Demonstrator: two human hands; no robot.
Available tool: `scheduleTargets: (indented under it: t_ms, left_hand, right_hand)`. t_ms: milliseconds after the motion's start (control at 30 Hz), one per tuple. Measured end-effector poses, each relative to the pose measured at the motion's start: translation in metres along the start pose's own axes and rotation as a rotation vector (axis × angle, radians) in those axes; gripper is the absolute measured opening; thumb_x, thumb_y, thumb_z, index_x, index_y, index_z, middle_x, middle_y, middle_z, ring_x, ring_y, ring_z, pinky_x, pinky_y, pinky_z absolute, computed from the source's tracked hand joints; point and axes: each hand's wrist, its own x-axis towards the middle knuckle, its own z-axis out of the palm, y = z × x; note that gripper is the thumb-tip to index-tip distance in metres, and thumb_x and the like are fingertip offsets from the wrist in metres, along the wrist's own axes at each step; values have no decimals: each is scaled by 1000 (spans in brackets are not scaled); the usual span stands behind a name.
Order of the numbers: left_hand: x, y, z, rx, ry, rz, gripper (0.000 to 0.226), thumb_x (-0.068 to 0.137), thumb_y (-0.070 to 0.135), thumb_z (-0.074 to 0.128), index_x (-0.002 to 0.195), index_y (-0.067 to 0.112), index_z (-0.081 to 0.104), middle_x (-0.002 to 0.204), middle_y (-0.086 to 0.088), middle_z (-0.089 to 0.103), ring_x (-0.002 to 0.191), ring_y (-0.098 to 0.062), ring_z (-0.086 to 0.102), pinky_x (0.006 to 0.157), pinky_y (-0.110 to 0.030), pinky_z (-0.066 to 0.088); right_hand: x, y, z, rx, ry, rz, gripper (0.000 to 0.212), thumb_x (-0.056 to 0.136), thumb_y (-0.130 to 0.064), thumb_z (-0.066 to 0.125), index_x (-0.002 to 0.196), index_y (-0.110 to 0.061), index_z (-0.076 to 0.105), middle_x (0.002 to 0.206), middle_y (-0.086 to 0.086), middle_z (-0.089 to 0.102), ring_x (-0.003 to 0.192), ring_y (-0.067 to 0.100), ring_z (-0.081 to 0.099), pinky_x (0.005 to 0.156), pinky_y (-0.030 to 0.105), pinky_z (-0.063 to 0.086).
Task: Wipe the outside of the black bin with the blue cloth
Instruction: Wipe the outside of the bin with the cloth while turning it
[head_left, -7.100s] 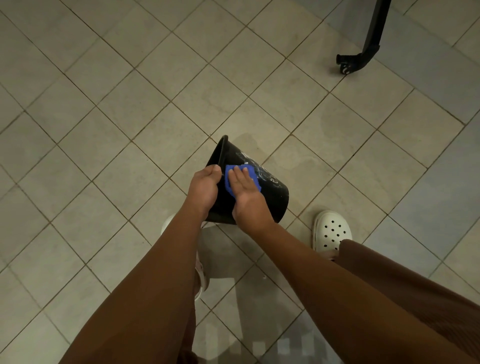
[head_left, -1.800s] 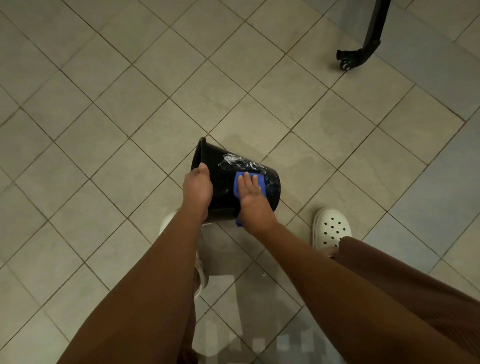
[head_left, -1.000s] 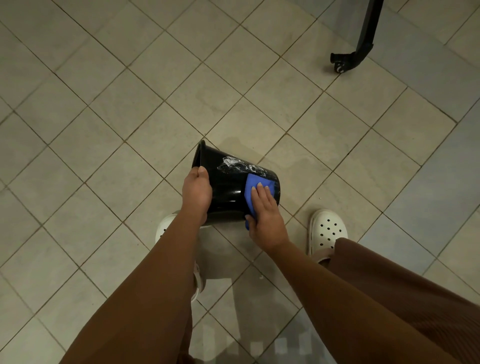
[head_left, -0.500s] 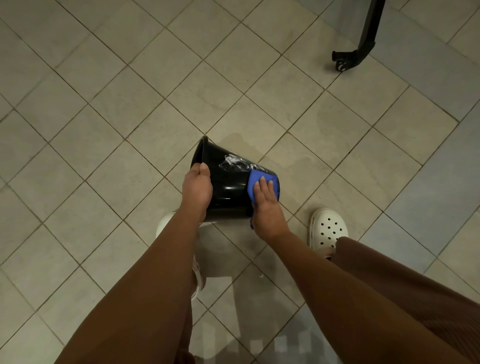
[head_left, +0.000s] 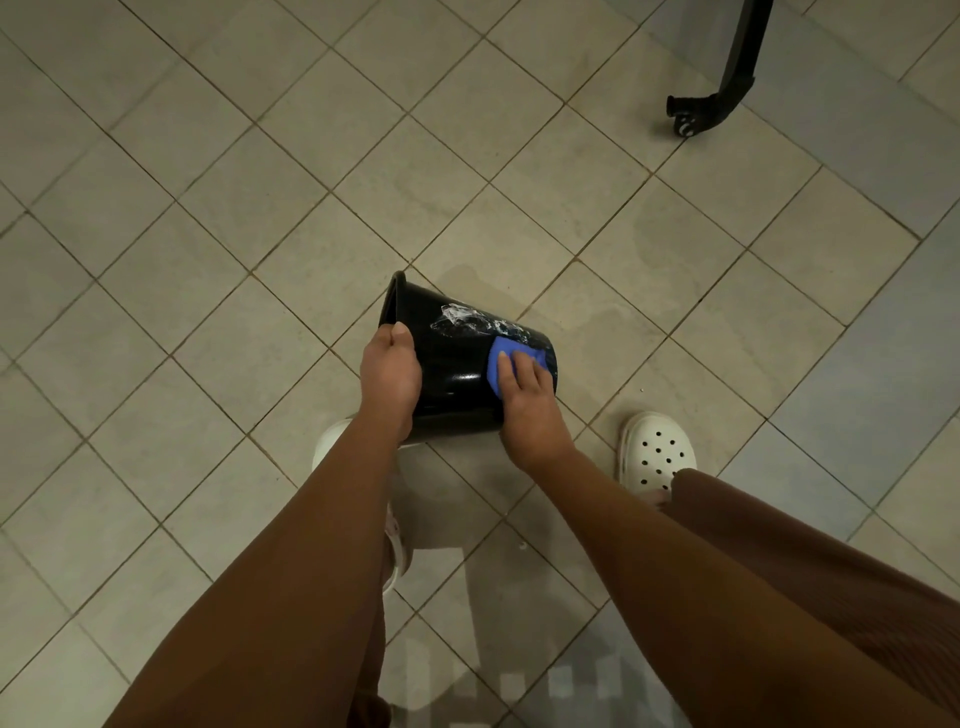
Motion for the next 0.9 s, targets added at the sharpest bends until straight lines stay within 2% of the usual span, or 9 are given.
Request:
scheduleTargets:
  t_ms: [100, 167, 267, 400, 467, 533, 633, 767, 900]
  left_hand:
    - [-1, 0, 1, -6, 2, 29, 36, 104, 31, 32, 107, 8, 59, 101, -15, 63, 96, -30, 61, 95, -50, 50]
    - [-2, 0, 4, -3, -4, 49, 36, 105, 30, 33, 105, 5, 59, 93, -14, 58, 88, -27, 56, 89, -46, 49]
    - [-1, 1, 3, 21, -14, 63, 33, 105, 30, 33, 104, 10, 59, 95, -15, 60, 91, -29, 58, 92, -48, 49]
    - [0, -2, -1, 25, -8, 46, 30, 104, 30, 33, 97, 14, 58, 96, -13, 62, 92, -28, 60, 91, -48, 50]
    - [0, -3, -2, 8, 8, 45, 30, 104, 30, 33, 94, 15, 57, 95, -13, 62, 92, -28, 60, 88, -44, 50]
    - [0, -4, -1, -6, 15, 52, 30, 104, 29, 34, 92, 13, 57, 90, -12, 58, 86, -26, 56, 83, -41, 49]
    - [-1, -4, 2, 2, 16, 64, 30, 103, 30, 36, 90, 12, 57, 89, -12, 57, 85, -26, 56, 88, -47, 51]
    - [2, -3, 1, 5, 14, 55, 30, 103, 31, 34, 94, 14, 57, 91, -12, 59, 88, -26, 58, 92, -50, 50]
    - [2, -2, -3, -11, 27, 61, 33, 104, 30, 33, 102, 9, 60, 95, -14, 60, 87, -26, 58, 91, -48, 50]
  right_hand:
    - [0, 0, -5, -20, -46, 79, 78, 89, 1, 49, 149, -7, 1, 156, 14, 2, 143, 33, 3, 117, 39, 10]
    - [-2, -5, -5, -170, -49, 113, 75, 88, -3, 51, 146, 4, 4, 150, 24, 13, 136, 38, 19, 115, 41, 18]
    - [-2, -11, 1, -305, -27, 74, 72, 86, -8, 55, 142, 9, 13, 137, 30, 29, 122, 39, 33, 109, 44, 30]
    - [0, -6, 2, -53, -9, 34, 70, 88, -2, 51, 147, -2, 13, 145, 24, 19, 132, 37, 22, 112, 41, 27]
    - [3, 0, -1, -12, -74, 29, 85, 85, 1, 56, 150, -7, 2, 154, 19, 1, 142, 37, 5, 117, 43, 20]
    - [5, 6, -6, 24, -148, 122, 100, 81, 1, 65, 149, -9, -7, 155, 16, -13, 143, 35, -10, 116, 41, 9]
    - [3, 7, -6, 31, -171, 237, 108, 76, 0, 72, 148, -4, -9, 154, 20, -11, 144, 36, -6, 116, 38, 9]
    - [-5, -12, 7, -66, -116, 220, 93, 83, -3, 63, 147, 1, -5, 151, 27, 3, 140, 39, 13, 116, 42, 23]
    - [2, -5, 2, -15, -137, 126, 94, 84, -2, 62, 148, -4, -8, 155, 20, -9, 144, 35, -5, 117, 40, 7]
